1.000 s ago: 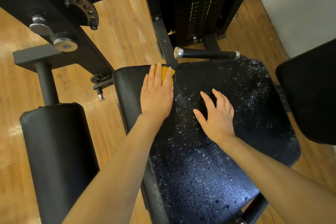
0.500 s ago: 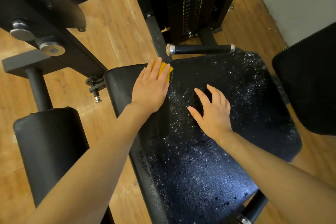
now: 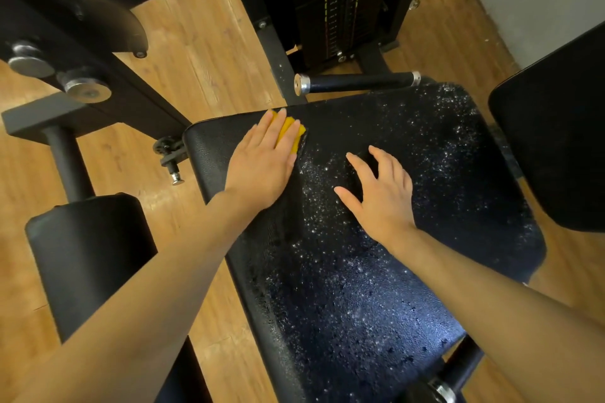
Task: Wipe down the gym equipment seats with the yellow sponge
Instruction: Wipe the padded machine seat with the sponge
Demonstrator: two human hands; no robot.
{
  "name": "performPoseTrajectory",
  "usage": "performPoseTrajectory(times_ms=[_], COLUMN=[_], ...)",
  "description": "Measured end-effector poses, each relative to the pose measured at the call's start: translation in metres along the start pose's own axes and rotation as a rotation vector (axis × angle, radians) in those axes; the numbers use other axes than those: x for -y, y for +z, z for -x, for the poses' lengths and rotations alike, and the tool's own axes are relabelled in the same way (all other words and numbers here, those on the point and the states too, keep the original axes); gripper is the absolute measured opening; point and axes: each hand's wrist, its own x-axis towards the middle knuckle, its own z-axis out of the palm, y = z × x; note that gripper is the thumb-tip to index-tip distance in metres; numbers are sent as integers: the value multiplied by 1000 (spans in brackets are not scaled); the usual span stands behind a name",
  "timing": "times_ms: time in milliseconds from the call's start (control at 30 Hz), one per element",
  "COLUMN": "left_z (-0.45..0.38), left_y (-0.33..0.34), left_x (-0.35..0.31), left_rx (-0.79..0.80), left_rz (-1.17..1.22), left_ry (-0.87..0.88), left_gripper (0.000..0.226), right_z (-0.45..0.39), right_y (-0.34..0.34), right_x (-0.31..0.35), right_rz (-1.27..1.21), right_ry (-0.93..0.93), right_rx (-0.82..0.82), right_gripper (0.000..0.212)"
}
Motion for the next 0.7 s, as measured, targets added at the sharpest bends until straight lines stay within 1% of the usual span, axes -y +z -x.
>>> performPoseTrajectory(times_ms=[100,200,267,333,433,500,600,700], left_z=[-37,-38,-8,39,90,80,25,-18], left_y=[-2,-2,0,4,11,13,8,6], left_x=[-17,-21,-19,-21,-32,-35,-40,-41], left_rx=[19,-3,-21,-24,20,11,-19,-8], left_rz=[29,21,21,33,25,31,46,86], left_ry=[-57,-59,-30,-24,-93,-128,-144,-164], left_gripper=[54,54,56,56,56,55,54,56], right_z=[1,0,0,1,1,1,2,2], right_y=[0,-1,-1,0,0,-1,-2,-4], right_x=[1,2,1,1,4,4,5,6], right_rz=[13,16,18,11,0,11,14,6], right_ry=[-3,3,2,2,14,18,13,15], right_rx=[-4,8,10,5,8,12,6,13], right_gripper=[60,60,60,60,60,60,59,59])
